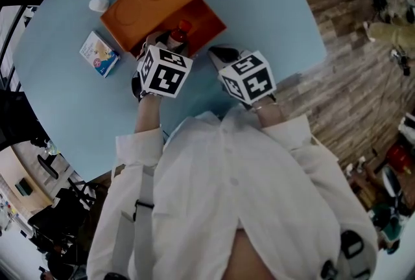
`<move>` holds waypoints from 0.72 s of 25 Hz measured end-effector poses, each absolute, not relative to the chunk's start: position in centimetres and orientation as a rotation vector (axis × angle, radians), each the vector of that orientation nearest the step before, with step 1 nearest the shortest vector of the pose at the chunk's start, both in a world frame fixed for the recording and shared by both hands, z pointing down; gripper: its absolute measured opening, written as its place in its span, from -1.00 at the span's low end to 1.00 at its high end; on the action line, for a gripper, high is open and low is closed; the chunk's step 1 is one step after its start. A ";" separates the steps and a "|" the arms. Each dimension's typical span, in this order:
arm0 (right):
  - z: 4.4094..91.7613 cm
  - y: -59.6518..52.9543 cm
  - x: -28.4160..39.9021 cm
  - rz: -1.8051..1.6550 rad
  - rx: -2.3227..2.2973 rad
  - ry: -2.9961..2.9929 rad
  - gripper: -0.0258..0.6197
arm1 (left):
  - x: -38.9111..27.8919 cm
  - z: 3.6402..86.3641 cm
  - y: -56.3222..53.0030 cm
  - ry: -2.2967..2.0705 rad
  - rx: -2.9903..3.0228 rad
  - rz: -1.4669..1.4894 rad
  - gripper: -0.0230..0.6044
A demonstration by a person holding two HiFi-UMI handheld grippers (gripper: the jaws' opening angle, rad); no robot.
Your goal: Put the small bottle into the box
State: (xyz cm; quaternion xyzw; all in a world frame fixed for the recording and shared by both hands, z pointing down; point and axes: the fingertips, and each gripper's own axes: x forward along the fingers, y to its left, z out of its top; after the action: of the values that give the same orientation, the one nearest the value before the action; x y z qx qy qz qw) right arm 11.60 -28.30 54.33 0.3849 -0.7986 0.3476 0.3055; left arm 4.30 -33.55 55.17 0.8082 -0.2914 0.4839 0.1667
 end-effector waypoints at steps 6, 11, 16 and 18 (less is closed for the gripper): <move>54.5 -28.3 11.6 0.925 1.016 -2.108 -0.91 | 4.4 56.0 -33.5 -0.801 2.280 1.418 -0.23; 54.6 -28.2 11.8 0.938 1.011 -2.103 -0.91 | 4.1 56.8 -33.3 -0.740 2.266 1.508 -0.23; 54.8 -28.2 12.0 0.942 1.010 -2.100 -0.91 | 4.1 57.2 -33.5 -0.711 2.258 1.541 -0.23; 55.0 -28.2 11.9 0.943 1.007 -2.099 -0.91 | 4.1 57.3 -33.6 -0.707 2.258 1.548 -0.23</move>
State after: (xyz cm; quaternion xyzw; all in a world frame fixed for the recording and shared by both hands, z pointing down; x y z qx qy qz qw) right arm 11.94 -28.24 54.98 0.3813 -0.7945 0.3571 0.3096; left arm 4.13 -33.57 57.34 0.7887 -0.2471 0.5407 0.1565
